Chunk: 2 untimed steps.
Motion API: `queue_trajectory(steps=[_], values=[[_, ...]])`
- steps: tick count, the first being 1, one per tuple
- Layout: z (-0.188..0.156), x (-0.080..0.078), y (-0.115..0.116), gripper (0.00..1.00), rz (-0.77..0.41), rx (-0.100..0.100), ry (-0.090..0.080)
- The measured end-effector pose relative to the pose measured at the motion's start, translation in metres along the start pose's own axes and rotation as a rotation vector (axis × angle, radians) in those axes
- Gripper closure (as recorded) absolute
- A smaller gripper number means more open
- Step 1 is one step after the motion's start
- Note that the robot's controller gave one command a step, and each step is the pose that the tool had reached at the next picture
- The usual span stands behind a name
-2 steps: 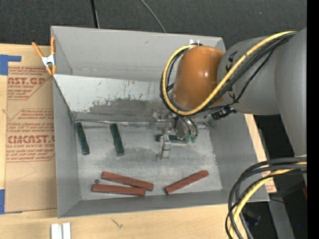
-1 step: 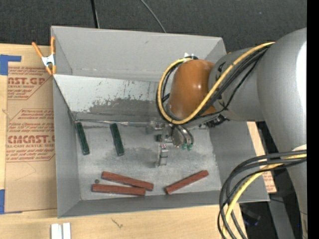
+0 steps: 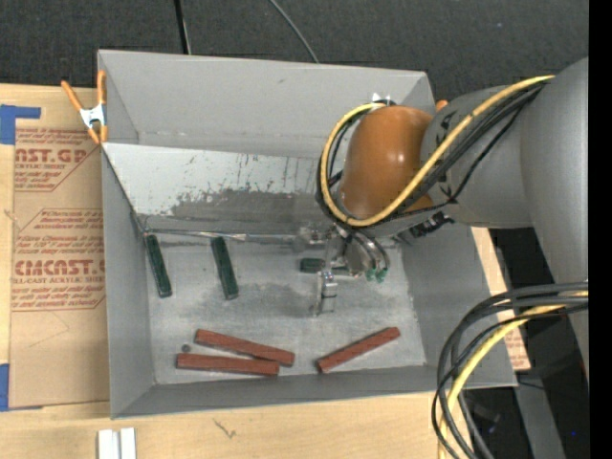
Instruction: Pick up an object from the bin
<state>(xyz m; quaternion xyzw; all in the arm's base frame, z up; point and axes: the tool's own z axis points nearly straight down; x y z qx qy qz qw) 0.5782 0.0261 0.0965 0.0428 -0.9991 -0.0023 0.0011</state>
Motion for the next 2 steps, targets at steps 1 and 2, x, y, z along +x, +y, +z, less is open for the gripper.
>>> queue_trajectory(steps=[1,2], values=[[0.001,0.004,-0.034,1.00,0.030,0.003,-0.003],[0.011,0.004,-0.017,0.00,0.041,0.003,-0.003]])
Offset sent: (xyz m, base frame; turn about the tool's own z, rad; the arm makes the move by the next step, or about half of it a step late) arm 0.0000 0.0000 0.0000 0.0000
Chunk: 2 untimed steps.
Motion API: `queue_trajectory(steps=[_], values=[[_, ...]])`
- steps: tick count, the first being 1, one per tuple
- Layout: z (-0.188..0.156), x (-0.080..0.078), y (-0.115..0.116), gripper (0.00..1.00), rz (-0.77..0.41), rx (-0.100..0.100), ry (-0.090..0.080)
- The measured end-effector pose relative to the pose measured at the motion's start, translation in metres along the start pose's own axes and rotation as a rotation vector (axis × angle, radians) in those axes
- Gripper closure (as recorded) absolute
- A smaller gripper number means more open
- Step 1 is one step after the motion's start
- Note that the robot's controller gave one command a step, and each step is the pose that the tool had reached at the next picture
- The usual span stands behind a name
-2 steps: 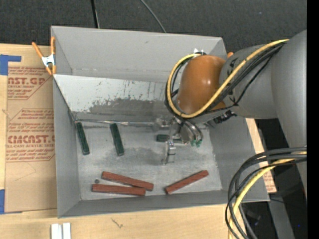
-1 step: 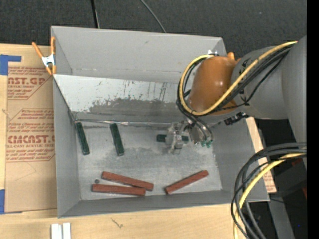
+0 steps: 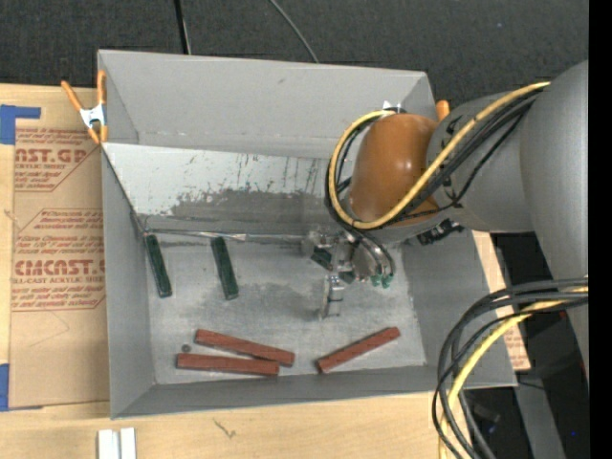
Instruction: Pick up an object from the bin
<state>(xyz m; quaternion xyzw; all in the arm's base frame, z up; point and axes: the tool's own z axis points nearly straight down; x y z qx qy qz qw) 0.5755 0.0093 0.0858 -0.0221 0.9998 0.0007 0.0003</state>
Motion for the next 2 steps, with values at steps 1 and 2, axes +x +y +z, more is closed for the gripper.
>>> queue_trajectory(steps=[1,2], values=[[0.000,0.000,0.000,0.00,0.001,0.000,0.000],[-0.002,0.021,-0.053,0.00,-0.021,0.000,0.000]])
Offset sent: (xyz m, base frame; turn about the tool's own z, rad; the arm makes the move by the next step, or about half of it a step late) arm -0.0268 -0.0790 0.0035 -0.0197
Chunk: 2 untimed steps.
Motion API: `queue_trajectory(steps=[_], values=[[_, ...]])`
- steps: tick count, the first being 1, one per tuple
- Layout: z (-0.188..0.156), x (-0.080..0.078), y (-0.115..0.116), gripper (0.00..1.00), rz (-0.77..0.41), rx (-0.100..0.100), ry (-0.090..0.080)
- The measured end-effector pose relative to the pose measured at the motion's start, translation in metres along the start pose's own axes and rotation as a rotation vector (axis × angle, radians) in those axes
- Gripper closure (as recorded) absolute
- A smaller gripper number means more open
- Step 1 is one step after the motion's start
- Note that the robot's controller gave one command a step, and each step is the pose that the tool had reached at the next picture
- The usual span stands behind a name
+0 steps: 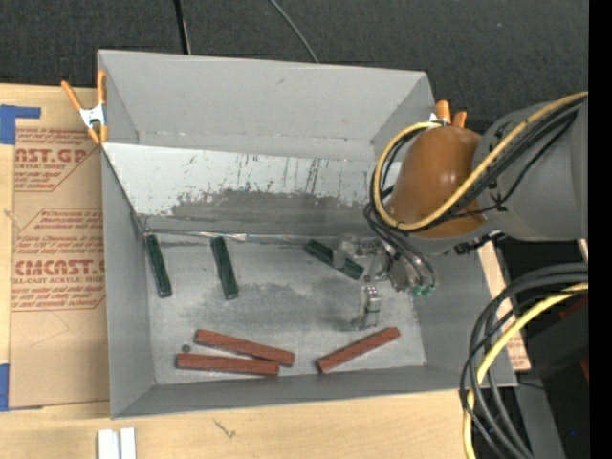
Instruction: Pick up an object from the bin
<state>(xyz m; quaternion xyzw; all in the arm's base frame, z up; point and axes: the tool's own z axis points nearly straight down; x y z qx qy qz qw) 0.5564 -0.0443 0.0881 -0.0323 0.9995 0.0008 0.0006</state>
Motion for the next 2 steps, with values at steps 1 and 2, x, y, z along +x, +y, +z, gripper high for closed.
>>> queue_trajectory(steps=[1,2], values=[[0.011,-0.008,-0.030,0.00,-0.036,0.004,0.000],[0.000,-0.019,-0.026,0.00,-0.026,0.001,0.001]])
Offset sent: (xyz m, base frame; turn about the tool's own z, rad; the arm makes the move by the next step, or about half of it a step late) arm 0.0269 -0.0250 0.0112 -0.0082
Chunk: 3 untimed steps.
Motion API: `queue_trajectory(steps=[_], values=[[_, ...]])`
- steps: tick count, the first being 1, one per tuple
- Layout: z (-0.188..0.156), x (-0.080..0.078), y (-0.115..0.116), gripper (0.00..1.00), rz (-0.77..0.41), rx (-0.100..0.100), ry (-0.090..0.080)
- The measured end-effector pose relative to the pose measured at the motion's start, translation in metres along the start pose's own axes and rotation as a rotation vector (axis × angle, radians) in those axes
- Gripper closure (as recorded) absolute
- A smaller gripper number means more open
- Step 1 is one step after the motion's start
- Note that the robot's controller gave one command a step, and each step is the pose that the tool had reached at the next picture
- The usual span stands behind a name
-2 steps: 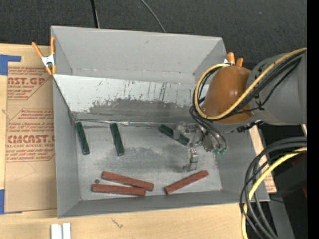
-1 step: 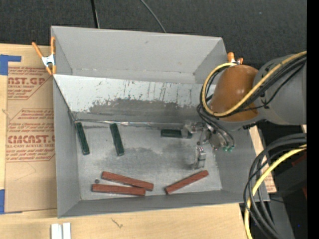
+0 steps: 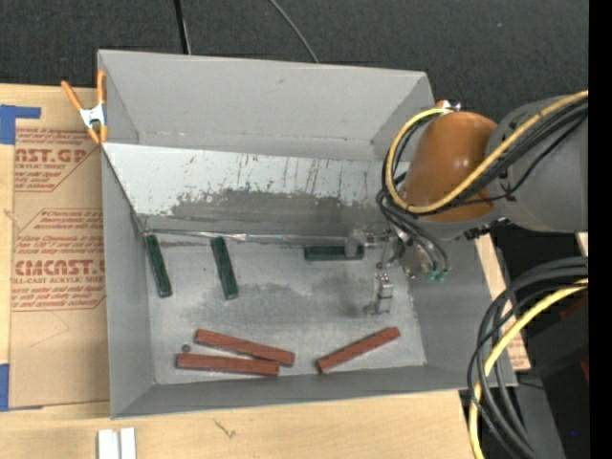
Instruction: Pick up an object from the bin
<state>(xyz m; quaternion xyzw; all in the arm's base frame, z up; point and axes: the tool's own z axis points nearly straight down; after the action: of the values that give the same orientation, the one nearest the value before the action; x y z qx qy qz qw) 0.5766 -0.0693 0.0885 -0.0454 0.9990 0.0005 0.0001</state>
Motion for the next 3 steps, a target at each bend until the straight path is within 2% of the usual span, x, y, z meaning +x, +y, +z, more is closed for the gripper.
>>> queue_trajectory(steps=[1,2,3], values=[[-0.003,0.000,0.025,0.00,-0.089,0.001,-0.001],[0.005,0.010,0.036,0.00,-0.032,-0.001,-0.002],[-0.003,0.055,0.006,0.00,0.131,-0.001,0.000]])
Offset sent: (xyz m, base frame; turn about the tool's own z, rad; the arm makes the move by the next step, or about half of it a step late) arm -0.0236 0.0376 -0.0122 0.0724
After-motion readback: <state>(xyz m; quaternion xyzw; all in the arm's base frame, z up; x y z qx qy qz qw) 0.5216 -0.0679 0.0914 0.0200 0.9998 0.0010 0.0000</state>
